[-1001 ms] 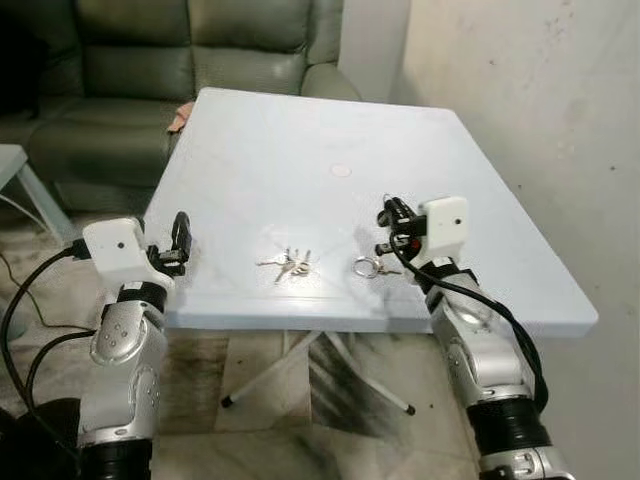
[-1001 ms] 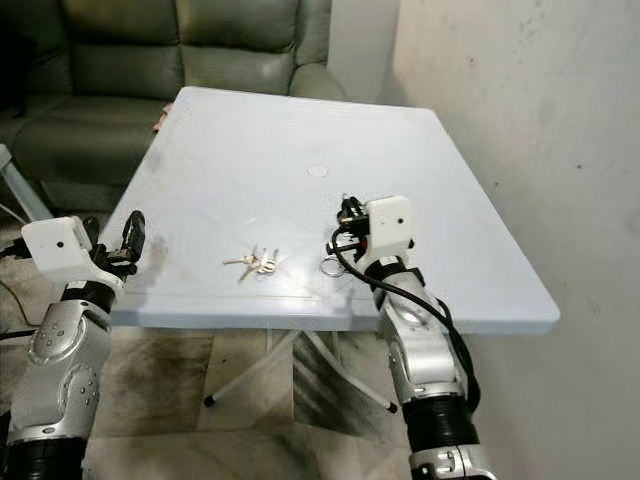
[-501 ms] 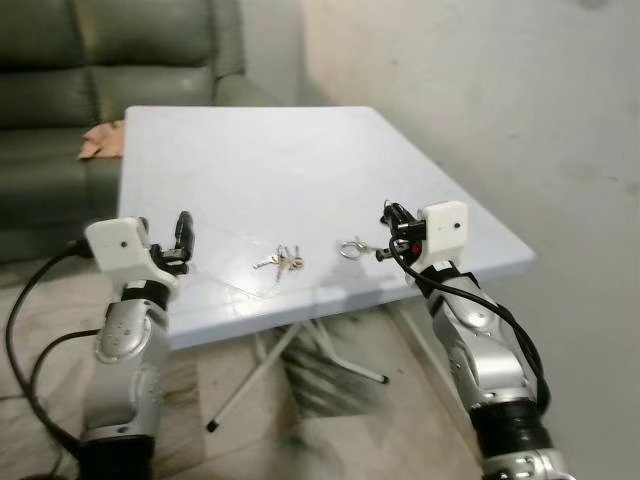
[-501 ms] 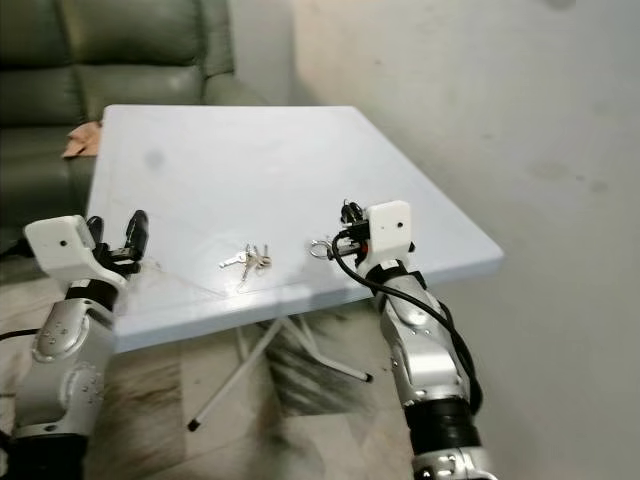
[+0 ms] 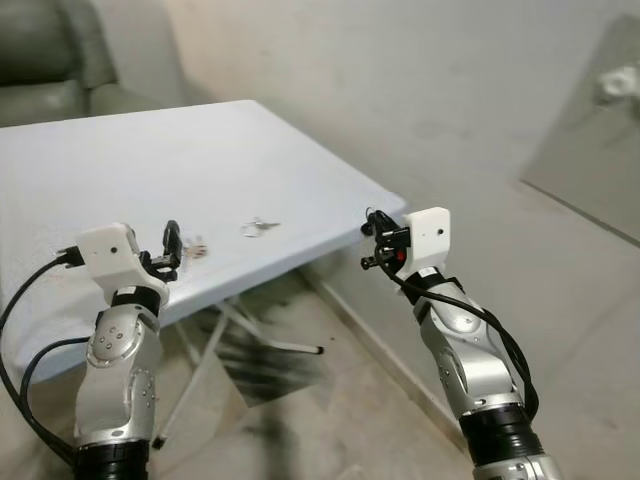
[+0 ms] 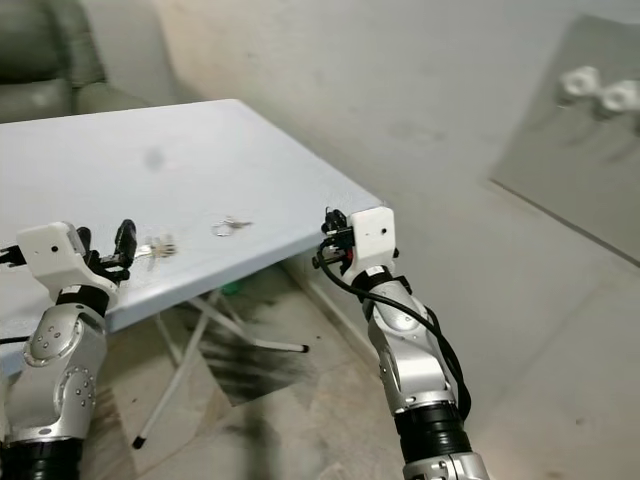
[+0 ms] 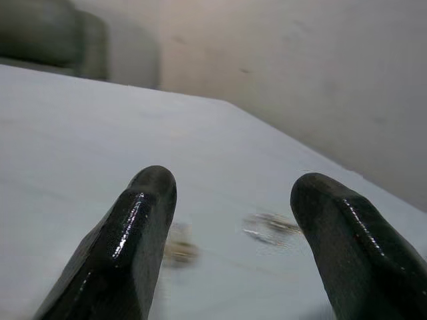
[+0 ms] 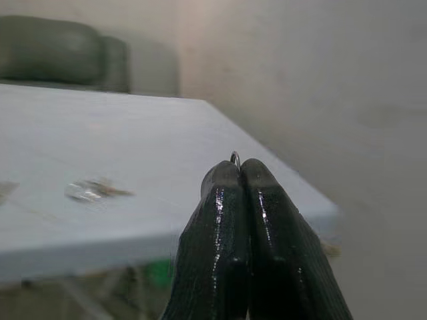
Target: Hang keys on a hook
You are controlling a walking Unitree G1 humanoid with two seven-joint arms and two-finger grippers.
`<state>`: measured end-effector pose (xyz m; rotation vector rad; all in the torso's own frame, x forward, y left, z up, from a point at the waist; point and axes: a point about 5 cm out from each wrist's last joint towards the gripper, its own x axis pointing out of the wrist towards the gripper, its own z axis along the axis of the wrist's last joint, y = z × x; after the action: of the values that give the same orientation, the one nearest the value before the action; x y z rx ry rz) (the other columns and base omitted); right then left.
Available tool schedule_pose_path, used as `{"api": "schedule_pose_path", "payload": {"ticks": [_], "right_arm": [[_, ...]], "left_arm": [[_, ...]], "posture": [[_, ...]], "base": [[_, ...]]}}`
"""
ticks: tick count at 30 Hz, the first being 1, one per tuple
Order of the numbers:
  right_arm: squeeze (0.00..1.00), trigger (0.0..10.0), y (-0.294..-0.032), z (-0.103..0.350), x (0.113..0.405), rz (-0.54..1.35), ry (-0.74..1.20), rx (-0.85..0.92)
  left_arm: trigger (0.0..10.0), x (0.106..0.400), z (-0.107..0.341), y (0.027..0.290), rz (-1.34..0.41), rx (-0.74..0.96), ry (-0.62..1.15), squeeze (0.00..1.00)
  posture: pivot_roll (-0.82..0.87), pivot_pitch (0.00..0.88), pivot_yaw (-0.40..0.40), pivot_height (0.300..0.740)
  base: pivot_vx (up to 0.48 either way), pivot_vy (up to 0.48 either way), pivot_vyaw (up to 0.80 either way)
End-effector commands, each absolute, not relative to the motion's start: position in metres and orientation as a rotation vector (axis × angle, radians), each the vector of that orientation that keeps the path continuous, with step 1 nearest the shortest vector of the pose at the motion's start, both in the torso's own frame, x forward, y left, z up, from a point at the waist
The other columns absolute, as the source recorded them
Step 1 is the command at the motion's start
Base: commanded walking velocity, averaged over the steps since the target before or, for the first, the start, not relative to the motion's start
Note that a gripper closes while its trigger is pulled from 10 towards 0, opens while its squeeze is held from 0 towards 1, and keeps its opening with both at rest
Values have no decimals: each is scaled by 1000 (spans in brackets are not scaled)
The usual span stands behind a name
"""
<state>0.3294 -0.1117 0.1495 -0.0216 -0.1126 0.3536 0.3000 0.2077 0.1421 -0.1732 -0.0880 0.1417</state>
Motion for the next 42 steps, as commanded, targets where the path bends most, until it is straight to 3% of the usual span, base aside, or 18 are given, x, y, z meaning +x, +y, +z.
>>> {"api": "schedule_pose_path", "payload": {"ticks": [1, 9, 20, 42], "right_arm": [[0, 10000, -111, 155, 330, 358, -128, -29], [0, 10000, -113, 155, 331, 344, -131, -10], [0, 10000, -113, 155, 330, 333, -117, 2], [0, 10000, -115, 153, 326, 329, -115, -12]], "left_arm": [[10000, 301, 145, 205, 129, -164, -96, 0], [10000, 302, 143, 202, 134, -185, -76, 0], [10000, 303, 142, 201, 126, -189, -62, 0], [10000, 299, 146, 203, 95, -217, -77, 0]], "posture": [[-62, 0, -71, 732], [-64, 0, -73, 732], [-64, 0, -73, 732], [-64, 0, -67, 732]], "base": [[0, 0, -725], [0, 0, -655], [0, 0, 0], [376, 0, 0]]}}
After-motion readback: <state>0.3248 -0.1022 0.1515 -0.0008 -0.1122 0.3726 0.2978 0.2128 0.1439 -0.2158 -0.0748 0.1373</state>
